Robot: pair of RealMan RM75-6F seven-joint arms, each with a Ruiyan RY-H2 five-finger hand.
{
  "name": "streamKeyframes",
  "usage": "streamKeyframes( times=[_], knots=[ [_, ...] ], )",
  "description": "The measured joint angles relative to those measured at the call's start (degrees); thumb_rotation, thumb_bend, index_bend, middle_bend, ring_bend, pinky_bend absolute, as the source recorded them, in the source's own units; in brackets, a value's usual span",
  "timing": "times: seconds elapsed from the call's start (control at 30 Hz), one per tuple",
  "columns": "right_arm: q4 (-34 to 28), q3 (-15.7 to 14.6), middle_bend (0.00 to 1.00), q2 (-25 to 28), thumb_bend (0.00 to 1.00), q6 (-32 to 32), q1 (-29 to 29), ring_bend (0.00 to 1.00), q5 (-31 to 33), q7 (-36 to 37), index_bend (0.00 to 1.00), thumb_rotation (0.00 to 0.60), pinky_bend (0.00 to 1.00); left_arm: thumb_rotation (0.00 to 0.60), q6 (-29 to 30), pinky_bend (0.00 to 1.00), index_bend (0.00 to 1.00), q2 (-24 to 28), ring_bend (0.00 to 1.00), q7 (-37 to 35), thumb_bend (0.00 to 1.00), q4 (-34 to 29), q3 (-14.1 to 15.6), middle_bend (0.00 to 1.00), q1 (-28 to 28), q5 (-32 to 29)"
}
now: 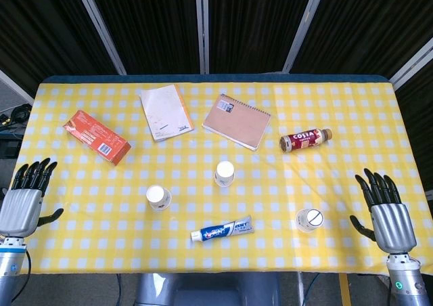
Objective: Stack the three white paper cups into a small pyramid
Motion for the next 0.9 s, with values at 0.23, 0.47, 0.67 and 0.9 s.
streamKeyframes(
  times=[0.23, 0.47, 0.67, 0.9],
  knots=[
    [0.11, -0.11, 0.0, -0.1, 0.13, 0.18, -0.07, 0.0, -0.32, -0.09, 0.09, 0.6, 0.0, 0.6, -0.17, 0.0, 0.0, 0.08, 0.0, -0.22, 0.13, -0.02, 0.02, 0.0, -0.02, -0.11],
    [0.01, -0.16, 0.0, -0.01, 0.13, 0.55, -0.11, 0.0, -0.82, 0.34, 0.09, 0.6, 0.0, 0.6, -0.73, 0.0, 0.0, 0.13, 0.0, -0.13, 0.13, -0.15, 0.17, 0.0, -0.23, -0.03],
    [0.08, -0.08, 0.0, 0.01, 0.13, 0.39, -0.08, 0.0, -0.66, 0.64, 0.09, 0.6, 0.0, 0.6, -2.55, 0.0, 0.03, -0.03, 0.0, 0.63, 0.18, -0.56, 0.13, 0.0, -1.34, -0.2],
    [0.13, -0.17, 0.0, 0.09, 0.13, 0.34, -0.08, 0.0, -0.85, 1.11, 0.09, 0.6, 0.0, 0.6, -6.83, 0.0, 0.19, -0.82, 0.0, 2.36, 0.28, -1.63, 0.09, 0.0, -3.85, -0.31]
  ],
)
